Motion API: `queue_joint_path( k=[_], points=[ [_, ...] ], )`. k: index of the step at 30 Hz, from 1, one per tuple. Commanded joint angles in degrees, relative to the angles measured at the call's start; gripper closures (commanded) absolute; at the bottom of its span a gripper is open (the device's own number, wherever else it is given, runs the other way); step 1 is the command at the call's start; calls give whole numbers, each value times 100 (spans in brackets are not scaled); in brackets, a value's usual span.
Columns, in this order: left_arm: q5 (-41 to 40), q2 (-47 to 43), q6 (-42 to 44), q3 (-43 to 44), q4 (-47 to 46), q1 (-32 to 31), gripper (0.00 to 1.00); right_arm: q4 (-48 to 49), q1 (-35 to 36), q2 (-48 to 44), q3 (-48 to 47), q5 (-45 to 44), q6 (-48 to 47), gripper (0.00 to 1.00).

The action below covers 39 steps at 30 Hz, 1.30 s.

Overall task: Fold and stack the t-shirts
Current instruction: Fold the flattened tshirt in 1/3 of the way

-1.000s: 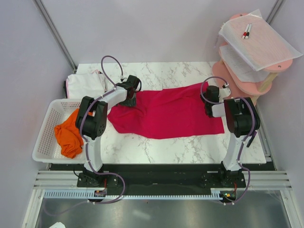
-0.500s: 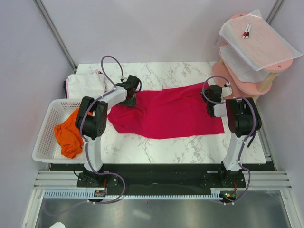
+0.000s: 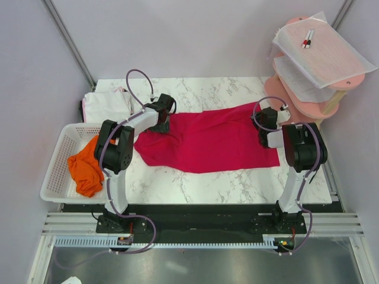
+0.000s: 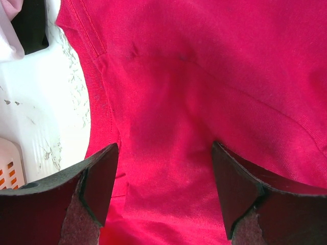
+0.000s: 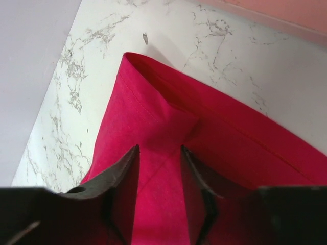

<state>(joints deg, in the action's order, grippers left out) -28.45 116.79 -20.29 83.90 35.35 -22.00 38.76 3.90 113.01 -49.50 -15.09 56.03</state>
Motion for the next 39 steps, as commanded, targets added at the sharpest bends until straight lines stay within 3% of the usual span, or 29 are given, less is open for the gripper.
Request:
queue_joint_path(
  k=[1,7,14,39],
  points=[
    [-214,-51,113,-75,-143,-24,20,219,-21,309,-315,50,-13,61],
    [-258,-69,131,-102,-134,-24,20,386,-30,590,-491,182,-75,87],
    [-267,-69,122,-128,-125,-24,20,404,-56,538,-544,156,-180,99],
    [-249,63,17,-234,-134,-24,21,624,-91,-578,142,296,-382,100]
  ],
)
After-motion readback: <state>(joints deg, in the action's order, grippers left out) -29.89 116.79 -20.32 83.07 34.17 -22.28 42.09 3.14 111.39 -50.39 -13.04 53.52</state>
